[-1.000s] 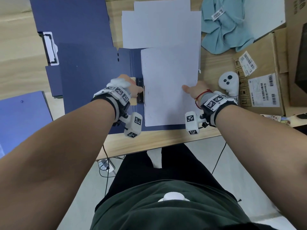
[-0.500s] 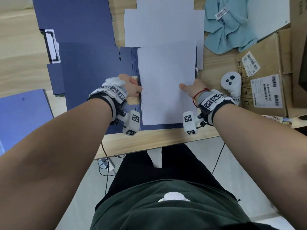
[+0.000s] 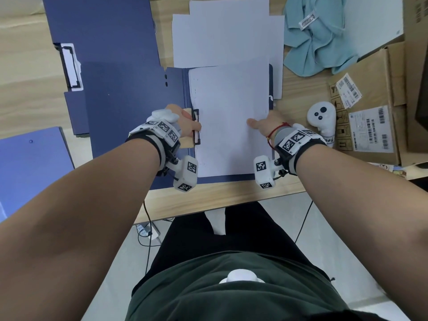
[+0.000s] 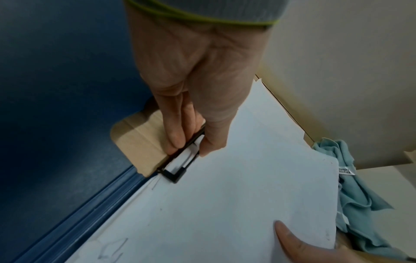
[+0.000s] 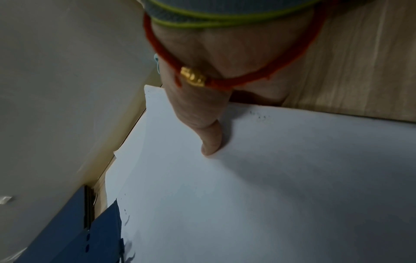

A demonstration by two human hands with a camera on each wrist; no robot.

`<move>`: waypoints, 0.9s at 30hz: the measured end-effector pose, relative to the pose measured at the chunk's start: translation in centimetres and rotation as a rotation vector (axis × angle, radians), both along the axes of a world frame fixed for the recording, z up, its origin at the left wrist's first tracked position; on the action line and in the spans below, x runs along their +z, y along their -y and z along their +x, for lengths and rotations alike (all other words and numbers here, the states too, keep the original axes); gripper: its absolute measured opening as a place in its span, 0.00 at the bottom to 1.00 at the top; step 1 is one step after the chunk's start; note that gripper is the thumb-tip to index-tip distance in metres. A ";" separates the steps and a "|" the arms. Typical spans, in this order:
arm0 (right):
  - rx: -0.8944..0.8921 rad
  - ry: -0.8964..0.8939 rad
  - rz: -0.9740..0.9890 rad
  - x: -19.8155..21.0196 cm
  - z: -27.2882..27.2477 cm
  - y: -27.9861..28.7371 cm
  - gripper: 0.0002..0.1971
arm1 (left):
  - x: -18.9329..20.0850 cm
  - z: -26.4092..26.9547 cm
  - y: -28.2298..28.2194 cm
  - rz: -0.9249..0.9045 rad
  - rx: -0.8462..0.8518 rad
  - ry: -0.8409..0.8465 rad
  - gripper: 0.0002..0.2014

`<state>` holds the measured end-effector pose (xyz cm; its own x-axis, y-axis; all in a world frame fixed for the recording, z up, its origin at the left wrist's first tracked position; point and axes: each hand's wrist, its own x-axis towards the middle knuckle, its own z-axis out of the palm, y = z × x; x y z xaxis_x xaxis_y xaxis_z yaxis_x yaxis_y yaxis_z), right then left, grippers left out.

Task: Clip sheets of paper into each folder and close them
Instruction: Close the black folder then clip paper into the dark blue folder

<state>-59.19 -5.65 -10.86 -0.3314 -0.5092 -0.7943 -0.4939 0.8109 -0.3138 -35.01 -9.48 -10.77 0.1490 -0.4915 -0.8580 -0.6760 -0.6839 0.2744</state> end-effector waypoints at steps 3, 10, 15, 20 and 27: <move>-0.005 0.000 0.004 0.2 0.1 0.0 0.38 | 1.6 -0.9 0.2 -0.017 -0.132 0.116 0.27; -0.027 0.004 -0.001 0.3 0.1 0.0 0.38 | 2.1 -2.0 0.8 0.020 -0.455 0.307 0.18; -0.015 -0.005 0.008 0.5 0.1 0.1 0.38 | 1.8 -2.3 0.9 0.037 -0.519 0.348 0.20; 0.002 -0.010 0.008 0.6 0.0 0.3 0.38 | 2.1 -2.5 1.1 0.056 -0.545 0.365 0.21; -0.005 -0.034 -0.001 0.4 -1.3 0.8 0.15 | 2.6 -2.6 1.0 0.053 -0.516 0.372 0.22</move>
